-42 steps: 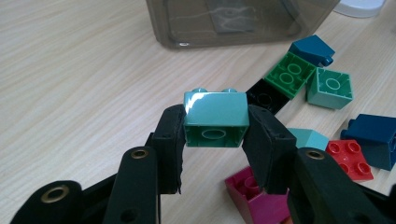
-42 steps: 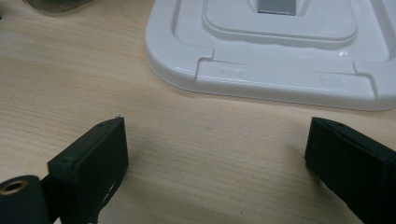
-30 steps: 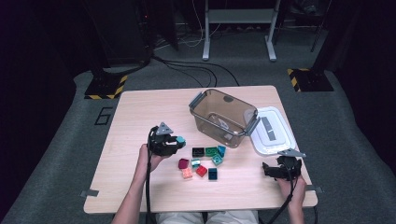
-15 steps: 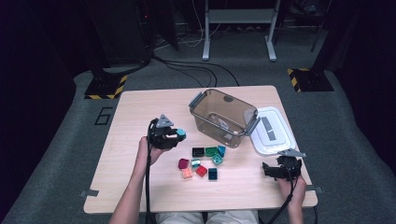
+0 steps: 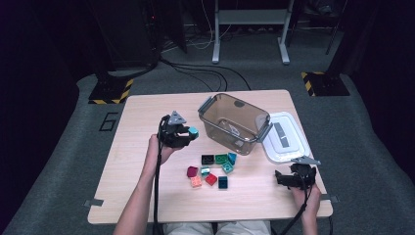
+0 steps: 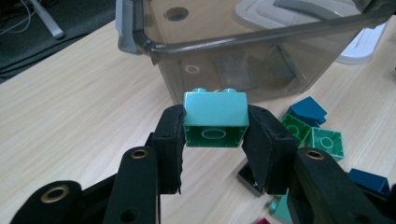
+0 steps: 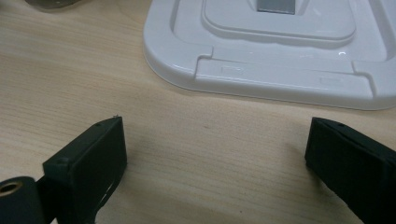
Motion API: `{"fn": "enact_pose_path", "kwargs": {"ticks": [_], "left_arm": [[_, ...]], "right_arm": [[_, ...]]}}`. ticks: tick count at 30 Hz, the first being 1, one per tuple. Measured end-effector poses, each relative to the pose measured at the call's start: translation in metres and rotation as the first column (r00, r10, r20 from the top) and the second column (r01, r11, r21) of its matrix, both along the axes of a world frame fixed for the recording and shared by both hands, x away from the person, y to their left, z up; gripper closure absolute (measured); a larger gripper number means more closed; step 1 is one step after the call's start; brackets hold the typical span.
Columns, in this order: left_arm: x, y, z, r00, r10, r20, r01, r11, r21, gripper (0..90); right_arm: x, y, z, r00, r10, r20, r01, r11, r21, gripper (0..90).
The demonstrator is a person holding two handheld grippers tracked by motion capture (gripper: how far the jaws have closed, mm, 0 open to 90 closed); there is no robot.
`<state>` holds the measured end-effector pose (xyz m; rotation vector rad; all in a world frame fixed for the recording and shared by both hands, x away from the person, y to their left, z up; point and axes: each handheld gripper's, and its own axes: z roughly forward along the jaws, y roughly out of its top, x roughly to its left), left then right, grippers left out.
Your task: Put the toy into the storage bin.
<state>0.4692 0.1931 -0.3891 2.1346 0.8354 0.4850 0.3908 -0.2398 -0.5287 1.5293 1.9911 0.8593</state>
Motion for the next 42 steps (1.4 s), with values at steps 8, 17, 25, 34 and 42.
{"fn": "enact_pose_path", "kwargs": {"ticks": [8, 17, 25, 34, 42], "left_arm": [[0.013, -0.009, 0.011, 0.9999, -0.011, 0.009, 0.011, 0.9999, 0.008, 59.1], [0.026, -0.021, 0.027, 0.9996, -0.021, 0.021, 0.02, 0.999, 0.039, 59.0], [0.036, -0.031, 0.04, 0.9989, -0.029, 0.038, 0.027, 0.9982, 0.054, 59.0], [0.053, -0.047, 0.045, 0.9991, -0.029, 0.031, 0.027, 0.9965, 0.079, 59.0], [0.069, -0.06, 0.039, 0.9998, -0.022, 0.0, 0.022, 0.9931, 0.115, 59.0]], "right_arm": [[0.0, 0.0, 0.0, 1.0, 0.0, 0.0, 0.0, 1.0, 0.0, 4.9], [0.0, 0.0, 0.0, 1.0, 0.0, 0.0, 0.0, 1.0, 0.0, 4.9], [0.0, 0.0, 0.0, 1.0, 0.0, 0.0, 0.0, 1.0, 0.0, 4.9], [0.0, 0.0, 0.0, 1.0, 0.0, 0.0, 0.0, 1.0, 0.0, 4.9], [0.0, 0.0, 0.0, 1.0, 0.001, 0.001, -0.001, 1.0, -0.001, 4.9]]}}
